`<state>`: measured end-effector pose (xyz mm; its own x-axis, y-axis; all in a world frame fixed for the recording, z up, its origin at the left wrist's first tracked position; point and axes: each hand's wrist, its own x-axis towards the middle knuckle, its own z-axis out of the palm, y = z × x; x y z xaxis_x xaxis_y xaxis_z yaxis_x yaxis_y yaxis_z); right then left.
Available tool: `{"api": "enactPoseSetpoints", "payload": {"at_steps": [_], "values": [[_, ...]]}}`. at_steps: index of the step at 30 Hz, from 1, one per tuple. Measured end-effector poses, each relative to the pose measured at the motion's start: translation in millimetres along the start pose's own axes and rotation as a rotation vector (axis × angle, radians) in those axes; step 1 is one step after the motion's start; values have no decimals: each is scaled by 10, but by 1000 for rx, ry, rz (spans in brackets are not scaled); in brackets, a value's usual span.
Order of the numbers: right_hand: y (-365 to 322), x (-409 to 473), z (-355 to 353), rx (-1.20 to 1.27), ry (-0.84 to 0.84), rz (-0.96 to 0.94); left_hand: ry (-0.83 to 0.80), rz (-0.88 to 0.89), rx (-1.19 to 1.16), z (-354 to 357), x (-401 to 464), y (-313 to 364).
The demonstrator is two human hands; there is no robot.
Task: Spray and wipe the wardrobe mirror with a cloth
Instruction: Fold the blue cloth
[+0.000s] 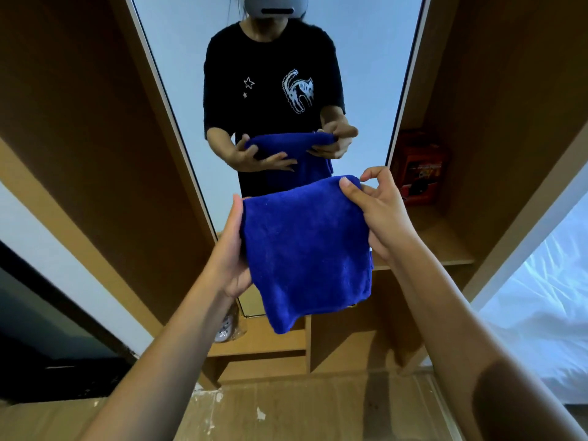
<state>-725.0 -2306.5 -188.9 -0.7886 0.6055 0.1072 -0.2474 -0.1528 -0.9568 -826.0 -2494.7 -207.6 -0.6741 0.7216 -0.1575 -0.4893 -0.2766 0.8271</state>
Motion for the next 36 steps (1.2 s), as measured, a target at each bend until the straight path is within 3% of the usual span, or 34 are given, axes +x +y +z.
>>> {"api": "enactPoseSetpoints", "payload": {"at_steps": [5, 9, 14, 17, 20, 29, 32, 36], "values": [[135, 26, -76, -17, 57, 38, -76, -179, -113, -81, 4, -248], [132, 48, -214, -50, 24, 141, -45, -211, 56, -65, -9, -233], [138, 7, -460, 10, -219, 191, -118, -96, 302, 19, -92, 74], [254, -59, -486, 157, -389, 310, -163, -56, 323, 82, -89, 215], [369, -125, -398, 155, -565, 391, -165, -77, 289, 102, -32, 277], [525, -116, -359, 103, -462, 526, -9, -115, 242, -72, 256, 71], [492, -123, -364, 134, -459, 503, 20, -108, 101, -230, 297, -79], [412, -192, -333, 262, -435, 477, -131, -303, -89, -451, 223, -425]]}}
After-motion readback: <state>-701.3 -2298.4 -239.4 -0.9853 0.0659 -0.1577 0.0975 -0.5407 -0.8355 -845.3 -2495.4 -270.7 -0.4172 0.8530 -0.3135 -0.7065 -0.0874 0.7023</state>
